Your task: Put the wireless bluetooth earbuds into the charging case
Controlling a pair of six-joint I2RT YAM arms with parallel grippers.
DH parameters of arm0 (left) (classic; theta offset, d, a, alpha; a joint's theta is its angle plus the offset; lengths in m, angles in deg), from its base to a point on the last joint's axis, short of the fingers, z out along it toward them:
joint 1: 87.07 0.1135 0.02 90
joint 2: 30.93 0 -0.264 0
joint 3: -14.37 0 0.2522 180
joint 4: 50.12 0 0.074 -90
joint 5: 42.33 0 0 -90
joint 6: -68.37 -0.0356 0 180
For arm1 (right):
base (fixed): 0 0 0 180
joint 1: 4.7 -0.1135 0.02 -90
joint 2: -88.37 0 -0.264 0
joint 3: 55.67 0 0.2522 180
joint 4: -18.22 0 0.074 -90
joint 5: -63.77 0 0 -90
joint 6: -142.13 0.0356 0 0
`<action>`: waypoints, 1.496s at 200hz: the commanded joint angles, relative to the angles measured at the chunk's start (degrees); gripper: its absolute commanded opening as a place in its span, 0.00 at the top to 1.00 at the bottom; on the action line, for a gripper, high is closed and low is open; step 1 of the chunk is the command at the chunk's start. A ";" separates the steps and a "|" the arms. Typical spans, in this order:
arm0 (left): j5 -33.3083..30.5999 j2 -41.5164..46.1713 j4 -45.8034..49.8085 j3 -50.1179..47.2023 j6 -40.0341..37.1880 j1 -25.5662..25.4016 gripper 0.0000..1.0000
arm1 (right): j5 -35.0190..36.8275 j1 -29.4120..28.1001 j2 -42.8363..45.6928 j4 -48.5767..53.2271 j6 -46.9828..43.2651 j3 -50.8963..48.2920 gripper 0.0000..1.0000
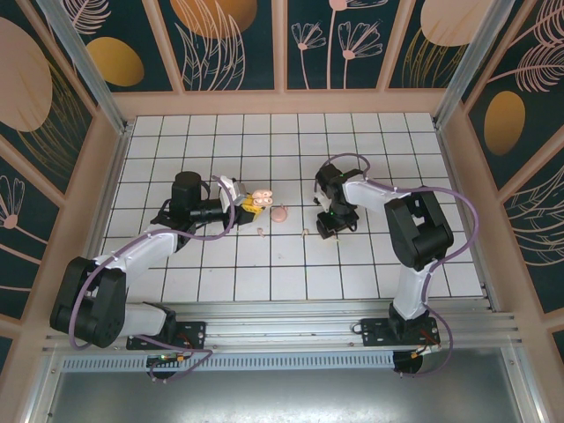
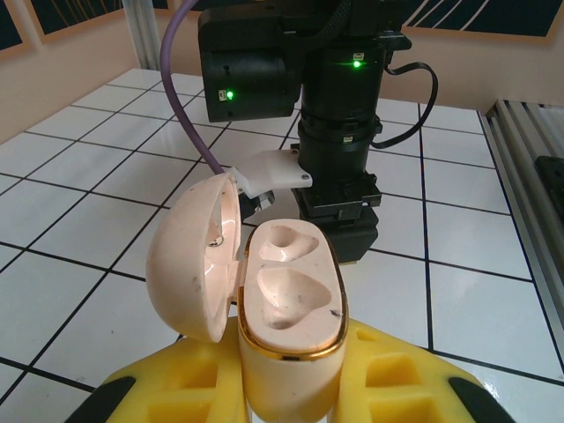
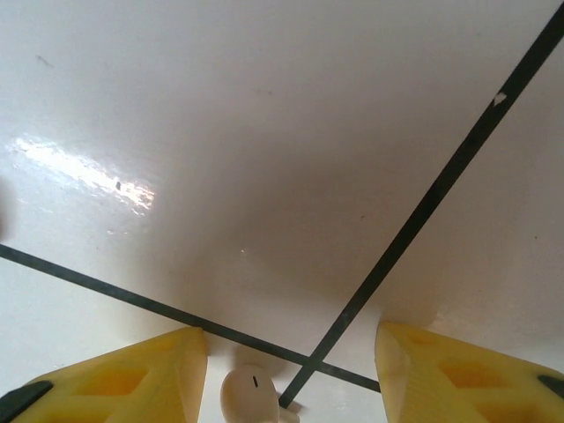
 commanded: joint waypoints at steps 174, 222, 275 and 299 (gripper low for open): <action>0.25 0.14 0.63 1.86 -1.10 -0.27 0.94 | 2.79 4.73 8.05 1.16 11.28 0.58 0.57; 0.22 0.20 0.81 1.86 -0.97 -0.31 0.94 | -2.84 4.52 10.98 5.15 24.39 -0.90 0.65; 1.22 0.02 -0.33 1.17 -0.40 -0.28 0.94 | -1.03 3.18 8.11 5.28 22.78 -2.76 0.68; 1.07 -0.04 -0.20 1.51 -0.50 -0.32 0.94 | -1.72 3.05 6.27 4.74 21.78 -2.48 0.68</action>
